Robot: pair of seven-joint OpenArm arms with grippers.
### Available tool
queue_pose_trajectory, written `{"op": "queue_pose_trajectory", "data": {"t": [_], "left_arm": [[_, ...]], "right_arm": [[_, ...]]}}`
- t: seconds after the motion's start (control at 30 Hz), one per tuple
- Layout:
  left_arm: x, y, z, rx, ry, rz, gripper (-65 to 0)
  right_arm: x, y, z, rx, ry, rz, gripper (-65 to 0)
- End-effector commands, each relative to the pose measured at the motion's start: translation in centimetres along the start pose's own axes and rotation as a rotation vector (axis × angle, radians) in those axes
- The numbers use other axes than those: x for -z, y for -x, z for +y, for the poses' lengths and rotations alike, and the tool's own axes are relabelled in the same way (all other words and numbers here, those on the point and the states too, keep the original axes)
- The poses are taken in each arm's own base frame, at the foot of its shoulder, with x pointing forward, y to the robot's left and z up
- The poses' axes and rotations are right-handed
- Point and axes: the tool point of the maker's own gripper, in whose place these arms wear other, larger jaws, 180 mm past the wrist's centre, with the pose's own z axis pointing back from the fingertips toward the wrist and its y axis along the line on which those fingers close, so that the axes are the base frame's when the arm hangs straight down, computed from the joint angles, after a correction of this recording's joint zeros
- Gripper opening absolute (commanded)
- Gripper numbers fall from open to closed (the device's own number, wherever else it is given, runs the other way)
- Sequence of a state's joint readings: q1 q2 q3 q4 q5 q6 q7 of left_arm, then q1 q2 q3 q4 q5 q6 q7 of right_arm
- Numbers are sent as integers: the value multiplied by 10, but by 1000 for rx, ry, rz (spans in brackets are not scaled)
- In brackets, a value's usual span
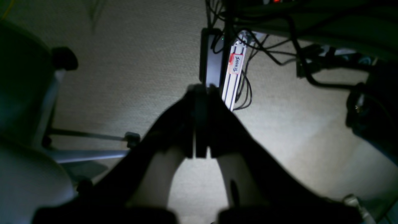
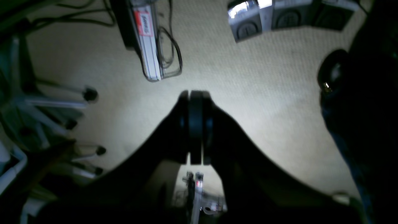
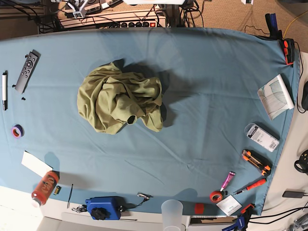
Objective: Layout the t-shirt on the table in an organized manner, then fold the t-shirt properly
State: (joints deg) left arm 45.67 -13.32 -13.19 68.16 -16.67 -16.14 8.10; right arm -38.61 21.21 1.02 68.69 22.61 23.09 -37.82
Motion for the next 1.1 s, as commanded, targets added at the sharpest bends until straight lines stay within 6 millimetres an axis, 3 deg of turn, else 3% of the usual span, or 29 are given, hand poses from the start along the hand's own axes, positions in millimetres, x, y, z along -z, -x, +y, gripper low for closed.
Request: {"op": "queue_pose_trajectory", "data": {"t": [0.0, 0.2, 0.43, 0.8, 1.07], "left_arm": [[-9, 7, -1, 8, 8, 21, -650], [-38, 18, -18, -46, 54, 96, -650], [-79, 15, -34, -81, 104, 187, -650], [-137, -47, -32, -35, 90, 96, -650], [-158, -102, -59, 75, 123, -44, -650]], "right_arm": [[-7, 6, -1, -17, 1, 14, -650], [-29, 18, 23, -88, -26, 25, -650], [-58, 8, 51, -199, -45, -35, -650], [-114, -59, 93, -323, -39, -219, -650], [-167, -117, 115, -480, 41, -429, -650]]}}
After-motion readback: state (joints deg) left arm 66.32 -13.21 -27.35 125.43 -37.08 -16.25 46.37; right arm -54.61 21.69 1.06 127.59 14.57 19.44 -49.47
